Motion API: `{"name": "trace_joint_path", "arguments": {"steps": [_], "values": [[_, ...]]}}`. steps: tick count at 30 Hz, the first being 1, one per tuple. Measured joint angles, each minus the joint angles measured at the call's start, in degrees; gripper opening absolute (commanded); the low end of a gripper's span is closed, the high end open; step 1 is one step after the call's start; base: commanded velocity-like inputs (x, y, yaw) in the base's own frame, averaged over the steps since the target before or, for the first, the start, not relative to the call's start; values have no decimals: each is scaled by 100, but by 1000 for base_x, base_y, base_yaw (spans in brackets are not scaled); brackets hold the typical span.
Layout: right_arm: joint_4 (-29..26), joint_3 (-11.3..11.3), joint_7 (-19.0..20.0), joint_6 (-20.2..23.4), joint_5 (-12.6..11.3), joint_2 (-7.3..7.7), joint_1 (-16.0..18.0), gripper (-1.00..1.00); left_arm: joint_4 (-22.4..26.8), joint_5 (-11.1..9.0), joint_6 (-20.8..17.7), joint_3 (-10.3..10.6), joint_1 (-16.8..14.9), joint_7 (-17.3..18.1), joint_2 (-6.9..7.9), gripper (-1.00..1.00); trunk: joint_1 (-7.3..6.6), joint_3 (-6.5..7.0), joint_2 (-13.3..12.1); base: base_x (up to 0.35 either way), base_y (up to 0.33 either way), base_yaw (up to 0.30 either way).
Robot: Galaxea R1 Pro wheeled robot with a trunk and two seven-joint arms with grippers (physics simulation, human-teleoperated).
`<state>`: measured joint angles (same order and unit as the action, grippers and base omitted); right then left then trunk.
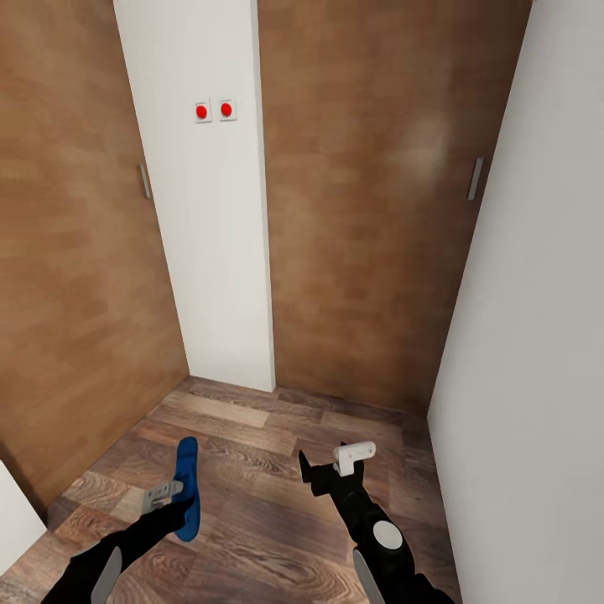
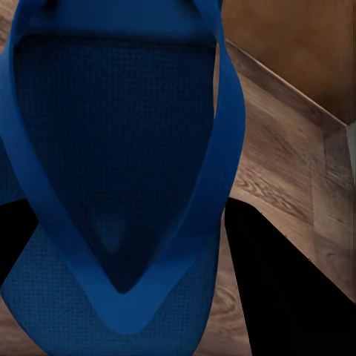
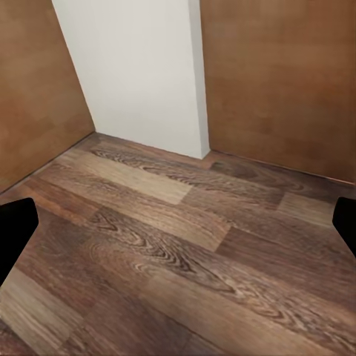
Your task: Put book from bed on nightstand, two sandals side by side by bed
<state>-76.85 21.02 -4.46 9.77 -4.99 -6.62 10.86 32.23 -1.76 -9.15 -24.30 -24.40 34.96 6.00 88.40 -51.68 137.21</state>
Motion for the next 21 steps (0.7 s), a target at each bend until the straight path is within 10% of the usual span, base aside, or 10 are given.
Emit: {"name": "trace_joint_path", "arguments": {"steps": [15,21], "values": [[1879,-27,27,0,-34,60,-42,100,-634,46,84,15,26,31,19,-100,-329,269,-602,0,0,0],[2386,-29,27,21,-41,137,-44,100,-1674,56,872,3,34,40,204,-100,-461,376,-842,0,0,0]]}}
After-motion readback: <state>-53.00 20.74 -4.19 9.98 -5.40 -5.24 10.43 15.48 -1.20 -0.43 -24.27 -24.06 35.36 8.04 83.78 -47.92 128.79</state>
